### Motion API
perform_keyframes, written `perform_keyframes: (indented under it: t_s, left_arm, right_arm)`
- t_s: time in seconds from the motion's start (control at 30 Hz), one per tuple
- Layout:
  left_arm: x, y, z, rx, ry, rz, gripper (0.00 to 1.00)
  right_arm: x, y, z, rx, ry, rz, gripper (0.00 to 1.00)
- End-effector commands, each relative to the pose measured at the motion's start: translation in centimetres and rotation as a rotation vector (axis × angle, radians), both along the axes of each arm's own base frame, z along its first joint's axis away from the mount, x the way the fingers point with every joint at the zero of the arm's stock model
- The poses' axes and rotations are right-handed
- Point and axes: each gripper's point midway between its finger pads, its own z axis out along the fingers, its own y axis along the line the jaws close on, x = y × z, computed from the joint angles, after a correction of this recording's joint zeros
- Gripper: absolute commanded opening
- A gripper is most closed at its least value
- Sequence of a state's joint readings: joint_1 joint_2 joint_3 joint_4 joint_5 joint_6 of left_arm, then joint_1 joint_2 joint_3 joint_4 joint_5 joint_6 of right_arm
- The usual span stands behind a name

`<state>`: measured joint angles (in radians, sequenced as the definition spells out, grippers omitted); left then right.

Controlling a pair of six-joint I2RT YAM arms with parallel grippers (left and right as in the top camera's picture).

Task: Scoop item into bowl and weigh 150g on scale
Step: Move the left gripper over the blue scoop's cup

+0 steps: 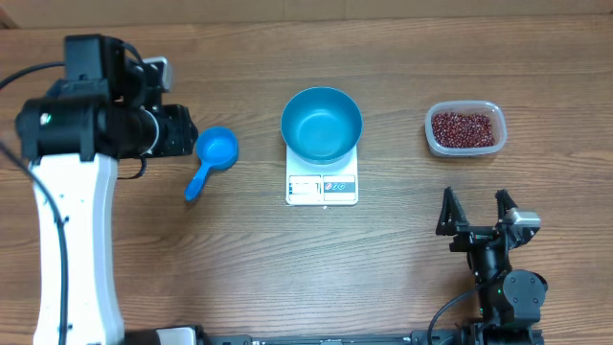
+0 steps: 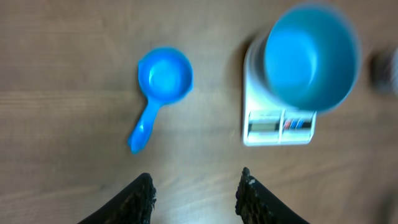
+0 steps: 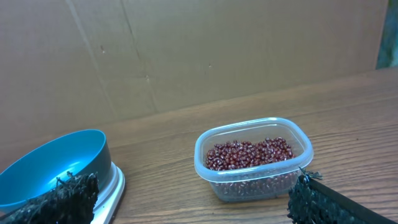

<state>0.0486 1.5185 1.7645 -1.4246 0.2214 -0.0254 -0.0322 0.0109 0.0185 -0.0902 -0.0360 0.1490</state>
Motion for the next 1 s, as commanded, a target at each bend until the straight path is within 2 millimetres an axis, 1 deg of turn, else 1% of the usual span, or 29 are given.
perform_keyframes:
  t_s: [0.0,0.07,0.13,0.17,0.2,0.23,0.27,0.33,0.4,0.5,0.57,0.6,0.63,0.73,0.77,0.83,0.97]
  left_arm:
    - [0.1,0.2,-2.2,0.021,0.084,-0.084,0.5]
    - [-0.2,0.2,-4.4,0.019,0.155,-0.09,0.54]
    - [-0.4,0.2,-6.1,0.015,0.193,-0.093,0.57]
    - [-0.5,0.2,-7.3,0.015,0.212,-0.098,0.59]
    - [-0.6,0.2,-8.1,0.015,0.222,-0.101,0.65]
    - [-0.7,0.4,-9.9,0.025,0.242,-0.098,0.7]
    - [-0.7,0.6,-11.0,0.035,0.247,-0.095,0.7]
    - [-0.5,0.7,-12.2,0.037,0.245,-0.094,0.71]
    - [-0.1,0.9,-13.8,0.053,0.23,-0.093,0.71]
    - [0.6,2.7,-16.1,0.157,0.212,-0.069,0.7]
    - [1.3,3.0,-17.5,0.174,0.191,-0.063,0.69]
    - [1.8,3.1,-18.7,0.18,0.176,-0.076,0.66]
    - [1.9,3.1,-19.4,0.188,0.173,-0.101,0.64]
    - [2.4,3.4,-20.7,0.213,0.179,-0.129,0.58]
    - [3.0,3.4,-21.2,0.22,0.168,-0.146,0.56]
    - [3.4,3.3,-21.7,0.208,0.163,-0.149,0.56]
    - [2.8,1.7,-23.2,0.125,0.209,-0.19,0.53]
  right_arm:
    - [0.0,-0.3,-0.2,-0.001,-0.004,-0.015,1.0]
    - [0.0,-0.3,-0.2,-0.001,-0.004,-0.015,1.0]
    - [0.0,-0.3,-0.2,-0.001,-0.004,-0.015,1.0]
    - [0.0,-0.3,-0.2,-0.001,-0.004,-0.015,1.0]
    - [0.0,-0.3,-0.2,-0.001,-0.004,-0.015,1.0]
    - [0.0,-0.3,-0.2,-0.001,-0.004,-0.015,1.0]
    - [0.0,-0.3,-0.2,-0.001,-0.004,-0.015,1.0]
    - [0.0,-0.3,-0.2,-0.001,-0.004,-0.015,1.0]
    - [0.0,-0.3,-0.2,-0.001,-0.004,-0.015,1.0]
    - [0.0,-0.3,-0.2,-0.001,-0.004,-0.015,1.0]
    - [0.0,-0.3,-0.2,-0.001,-0.004,-0.015,1.0]
    - [0.0,-0.3,-0.2,-0.001,-0.004,-0.015,1.0]
    - [0.0,-0.3,-0.2,-0.001,-0.004,-0.015,1.0]
    - [0.0,-0.3,-0.2,-0.001,-0.004,-0.015,1.0]
    - [0.0,-0.3,-0.2,-0.001,-0.004,-0.015,1.0]
    - [0.0,-0.3,-0.2,-0.001,-0.004,-0.015,1.0]
    - [0.0,-0.3,-0.2,-0.001,-0.004,-0.015,1.0]
